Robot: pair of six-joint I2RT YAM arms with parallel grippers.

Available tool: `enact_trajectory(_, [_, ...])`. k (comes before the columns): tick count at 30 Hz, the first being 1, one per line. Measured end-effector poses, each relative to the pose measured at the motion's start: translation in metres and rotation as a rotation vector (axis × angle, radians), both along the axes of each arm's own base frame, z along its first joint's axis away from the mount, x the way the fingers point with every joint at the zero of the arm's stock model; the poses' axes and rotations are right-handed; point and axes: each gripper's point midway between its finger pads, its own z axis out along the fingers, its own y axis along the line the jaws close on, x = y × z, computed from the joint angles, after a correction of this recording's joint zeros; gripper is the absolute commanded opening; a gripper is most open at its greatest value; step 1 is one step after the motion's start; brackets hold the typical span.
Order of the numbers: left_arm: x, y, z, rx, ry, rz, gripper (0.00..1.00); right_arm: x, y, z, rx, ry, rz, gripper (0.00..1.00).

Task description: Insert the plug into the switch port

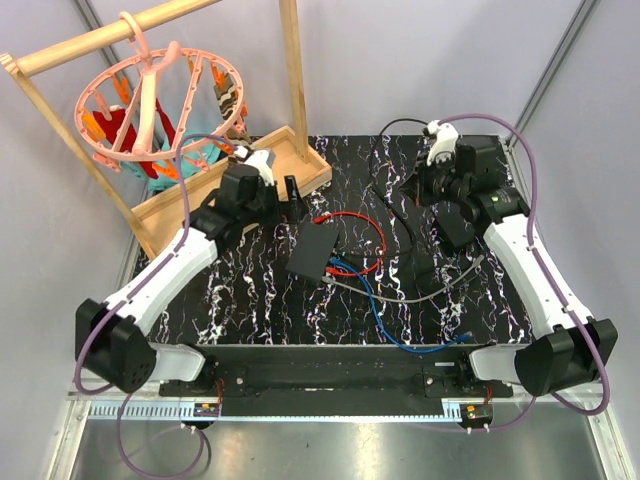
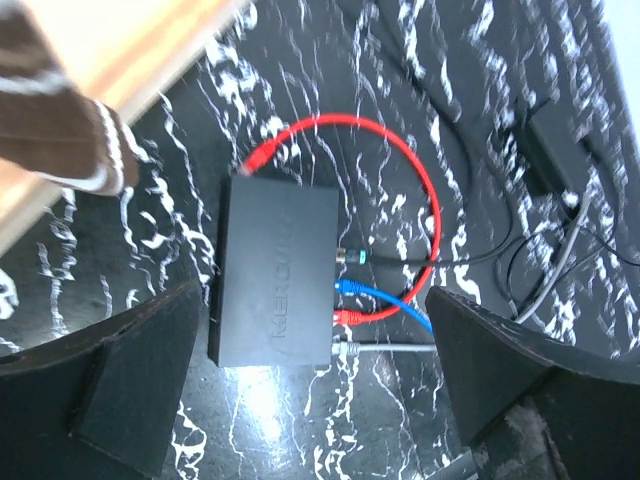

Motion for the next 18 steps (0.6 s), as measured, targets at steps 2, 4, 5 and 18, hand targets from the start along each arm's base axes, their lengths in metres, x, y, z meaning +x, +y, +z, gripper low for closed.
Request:
enact_trajectory(2, [-0.002, -0.008, -0.009, 0.001, 0.028, -0.025, 0.99, -0.007, 0.006, -0.016, 0.016, 0.027, 0.045, 0.00])
enact_trajectory(4, [-0.007, -0.021, -0.008, -0.022, 0.044, -0.060, 0.99, -0.017, 0.012, -0.030, 0.033, 0.054, 0.086, 0.00])
enact_trajectory(5, [-0.008, -0.027, -0.004, -0.039, 0.047, -0.073, 0.99, -0.020, 0.015, -0.034, 0.042, 0.057, 0.102, 0.00])
enact_trajectory(18, [0.000, -0.119, 0.051, -0.411, 0.085, -0.173, 0.91, -0.067, 0.069, -0.036, 0.148, 0.025, 0.367, 0.00])
